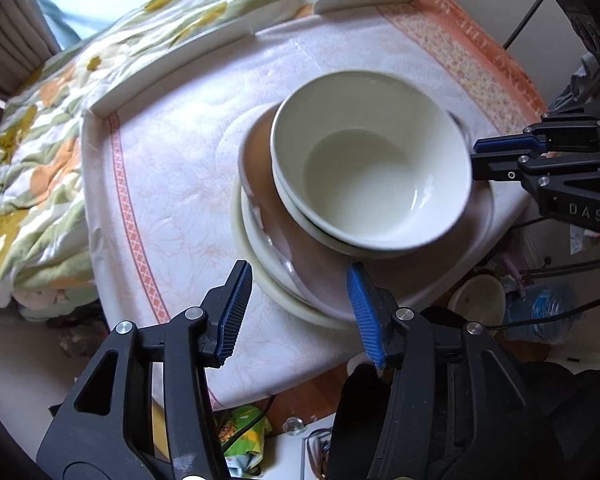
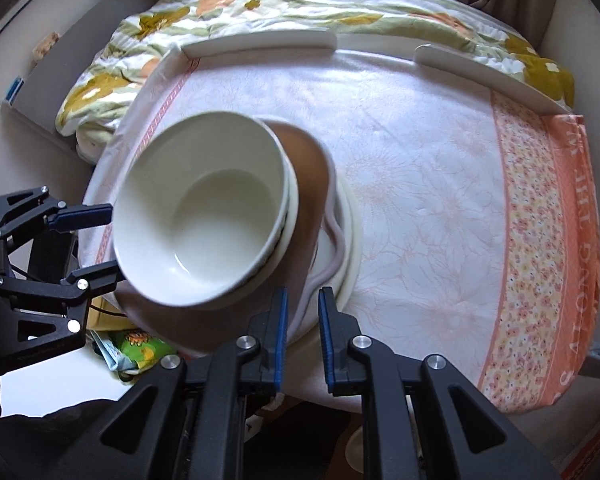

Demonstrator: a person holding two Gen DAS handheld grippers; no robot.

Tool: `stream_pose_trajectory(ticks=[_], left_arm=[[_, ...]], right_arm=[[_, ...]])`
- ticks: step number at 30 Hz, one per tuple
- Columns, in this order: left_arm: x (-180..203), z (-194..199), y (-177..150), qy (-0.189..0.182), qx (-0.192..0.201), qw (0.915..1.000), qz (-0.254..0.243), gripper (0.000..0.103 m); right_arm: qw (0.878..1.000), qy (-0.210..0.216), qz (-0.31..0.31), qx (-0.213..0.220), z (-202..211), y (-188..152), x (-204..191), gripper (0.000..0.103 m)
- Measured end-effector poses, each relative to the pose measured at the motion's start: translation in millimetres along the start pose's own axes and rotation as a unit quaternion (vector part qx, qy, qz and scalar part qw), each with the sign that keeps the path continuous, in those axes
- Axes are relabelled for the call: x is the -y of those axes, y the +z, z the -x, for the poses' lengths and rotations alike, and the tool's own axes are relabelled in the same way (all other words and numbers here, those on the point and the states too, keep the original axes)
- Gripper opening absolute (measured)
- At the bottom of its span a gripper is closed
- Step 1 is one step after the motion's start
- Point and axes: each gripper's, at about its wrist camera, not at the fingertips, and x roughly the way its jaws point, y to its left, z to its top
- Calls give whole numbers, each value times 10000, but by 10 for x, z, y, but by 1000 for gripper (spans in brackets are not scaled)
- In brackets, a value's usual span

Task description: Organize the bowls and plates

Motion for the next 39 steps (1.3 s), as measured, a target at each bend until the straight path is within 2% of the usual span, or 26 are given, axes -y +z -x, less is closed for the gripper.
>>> stream_pose_trajectory(ticks=[4,7,9,11,12,13,14,15,16,17,19,21,27,29,39], left_arm=[[-17,397,-112,-36,431,9988,242,47],[14,793,-152,48,961,9942,476,47],[45,1099,-149,95,1409,9878,659,47],[102,1432,-146,147,1937,9775,817,47],[137,1607,-151,203,2224,9706,893,49],[173,1762,-158,282,2481,9636,960,56],[191,1892,-167,358,2689,9571,1018,63],[228,2032,-190,466,2954,9479,1098,82],[252,2135,-207,541,3174,9397,1157,96],[284,2237,-242,601,3402,9306,1212,100],[342,2391,-301,714,3771,9138,1330,103],[384,2454,-336,892,3909,9042,1474,103],[534,2336,-337,1216,3771,9047,1564,103],[567,2282,-350,1222,3734,9062,1562,103],[618,2223,-364,1302,3772,9013,1688,103]], right_arm=[[9985,61,-271,467,391,-131,51,14],[9944,60,-359,997,763,-197,40,14],[9896,15,-378,1390,1046,-219,16,14],[9831,-125,-354,1794,1341,-217,-16,14],[9793,-227,-336,1985,1478,-227,-30,14],[9749,-329,-313,2179,1609,-239,-50,14],[9697,-432,-296,2385,1749,-246,-65,19],[9641,-518,-285,2588,1887,-258,-89,25],[9593,-559,-269,2756,1994,-276,-102,45],[9535,-574,-252,2947,2107,-294,-115,75],[9451,-626,-261,3196,2249,-337,-128,103],[9377,-706,-245,3395,2328,-371,-144,103],[9351,-776,-362,3439,2224,-502,-102,103],[9314,-867,-465,3504,2197,-564,-70,103],[9236,-1043,-427,3665,2264,-661,-72,103]])
